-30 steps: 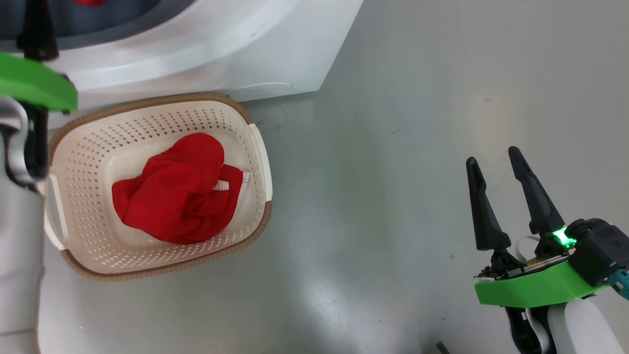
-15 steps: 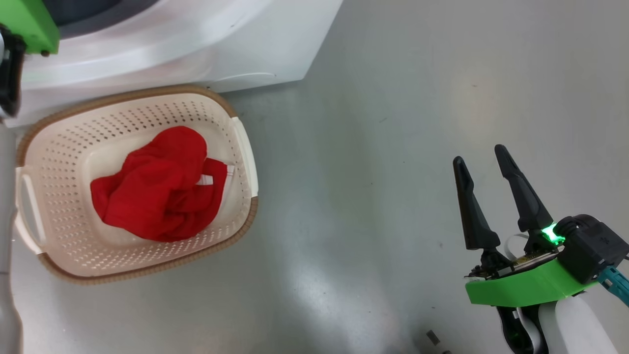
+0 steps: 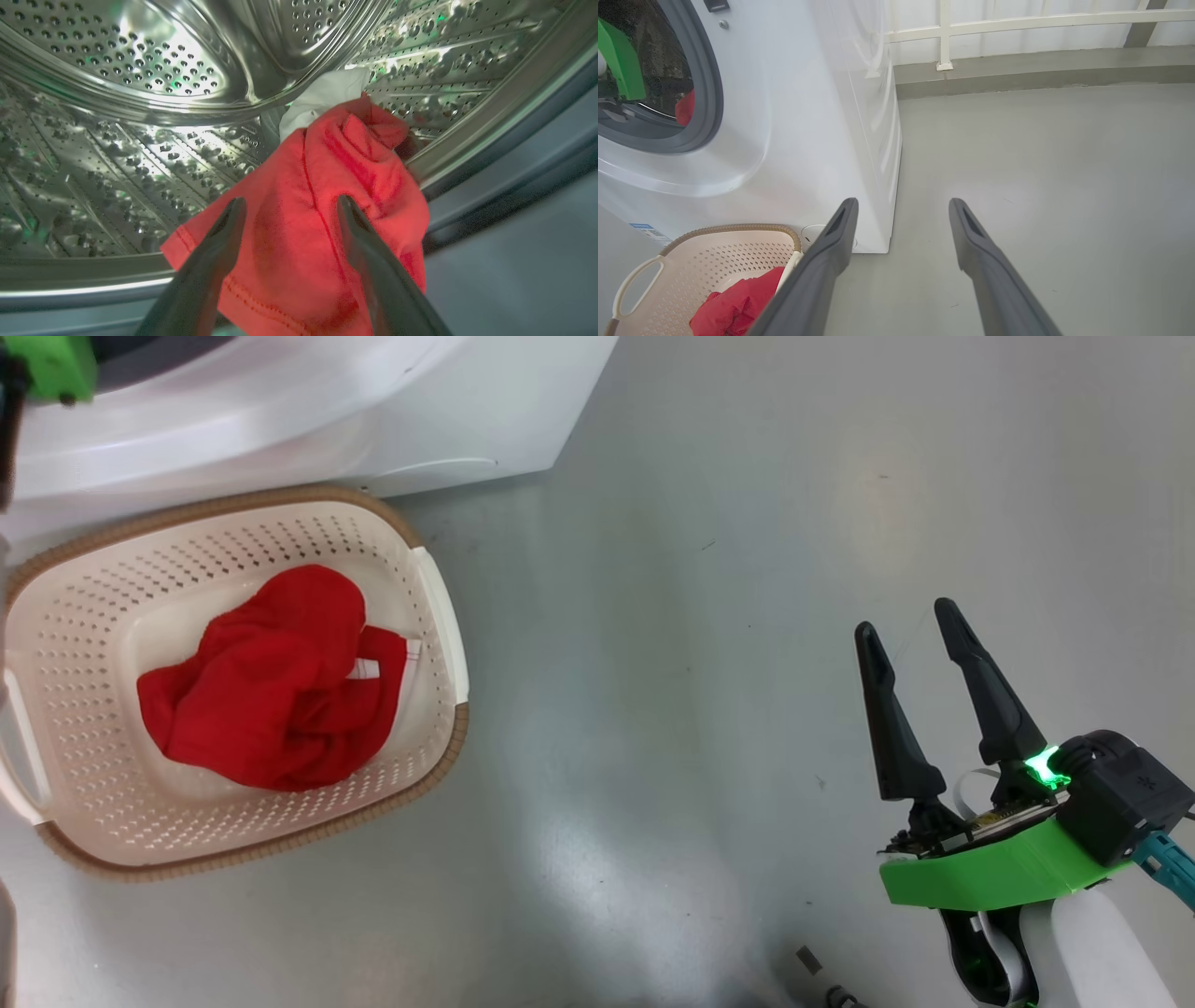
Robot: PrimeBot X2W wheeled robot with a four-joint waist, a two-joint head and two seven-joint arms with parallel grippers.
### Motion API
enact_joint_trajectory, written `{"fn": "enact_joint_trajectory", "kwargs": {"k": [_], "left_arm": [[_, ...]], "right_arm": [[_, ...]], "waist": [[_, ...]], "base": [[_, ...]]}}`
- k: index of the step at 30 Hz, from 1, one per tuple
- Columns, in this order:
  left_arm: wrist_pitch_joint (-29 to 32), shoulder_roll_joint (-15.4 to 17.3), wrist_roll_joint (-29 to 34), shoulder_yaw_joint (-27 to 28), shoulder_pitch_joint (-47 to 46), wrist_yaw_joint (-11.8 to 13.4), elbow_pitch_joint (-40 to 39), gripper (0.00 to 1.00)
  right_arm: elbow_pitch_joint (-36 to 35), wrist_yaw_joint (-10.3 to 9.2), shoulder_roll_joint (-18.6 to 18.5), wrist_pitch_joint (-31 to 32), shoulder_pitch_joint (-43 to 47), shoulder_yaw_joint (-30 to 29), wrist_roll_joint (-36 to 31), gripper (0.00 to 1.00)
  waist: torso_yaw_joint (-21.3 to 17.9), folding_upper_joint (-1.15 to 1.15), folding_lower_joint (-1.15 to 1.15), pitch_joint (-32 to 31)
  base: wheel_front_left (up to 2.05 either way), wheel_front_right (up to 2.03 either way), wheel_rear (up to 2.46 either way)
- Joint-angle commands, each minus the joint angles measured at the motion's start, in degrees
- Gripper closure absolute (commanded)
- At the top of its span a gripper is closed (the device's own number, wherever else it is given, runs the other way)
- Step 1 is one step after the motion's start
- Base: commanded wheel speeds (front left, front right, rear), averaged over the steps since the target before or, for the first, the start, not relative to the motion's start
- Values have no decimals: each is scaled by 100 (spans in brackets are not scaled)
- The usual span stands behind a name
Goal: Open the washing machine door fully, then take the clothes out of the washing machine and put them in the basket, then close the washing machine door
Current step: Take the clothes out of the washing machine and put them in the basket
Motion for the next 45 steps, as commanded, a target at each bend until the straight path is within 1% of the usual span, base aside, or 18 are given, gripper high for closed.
{"fn": "enact_joint_trajectory", "kwargs": {"k": [1, 5, 9, 12, 21, 27, 28, 29, 36, 45], "left_arm": [[-72, 233, 1, 60, -210, 13, -205, 0], [-42, 142, -25, -6, -238, -43, -270, 0], [167, 51, -92, -86, -145, -129, -260, 0], [325, 54, -68, -185, -35, -157, -215, 0], [651, 318, 229, -432, 45, 159, -1, 0], [700, 321, 110, -418, 75, 113, 90, 0], [704, 320, 88, -416, 76, 96, 100, 57], [693, 317, 67, -416, 74, 77, 101, 100], [361, 240, -244, -292, 174, -134, 1, 100], [-265, 359, -456, -157, 512, -170, -365, 100]], "right_arm": [[-108, 36, -62, -36, 29, 145, 39, 0], [-99, 36, -62, -36, 20, 127, 23, 0], [-108, 36, -62, -36, -17, 130, 23, 0], [-121, 36, -62, -36, -35, 159, 35, 0], [-135, 36, -62, -36, -73, 193, 104, 0], [-143, 36, -62, -36, -92, 183, 128, 0], [-144, 36, -62, -36, -95, 183, 128, 0], [-145, 36, -62, -36, -98, 185, 127, 0], [-127, 36, -62, -36, -121, 182, 133, 0], [-128, 36, -62, -36, -114, 127, 134, 0]], "waist": [[23, 0, 0, 6], [60, 0, 0, 12], [90, 0, 0, 36], [84, 0, 0, 68], [15, 0, 0, 154], [14, 0, 0, 163], [19, 0, 0, 165], [23, 0, 0, 167], [50, 0, 0, 152], [137, 0, 0, 121]], "base": [[0, 0, 0], [0, 0, 0], [0, 0, 0], [0, 0, 0], [0, 0, 0], [0, 0, 0], [0, 0, 0], [0, 0, 0], [0, 0, 0], [0, 0, 0]]}}
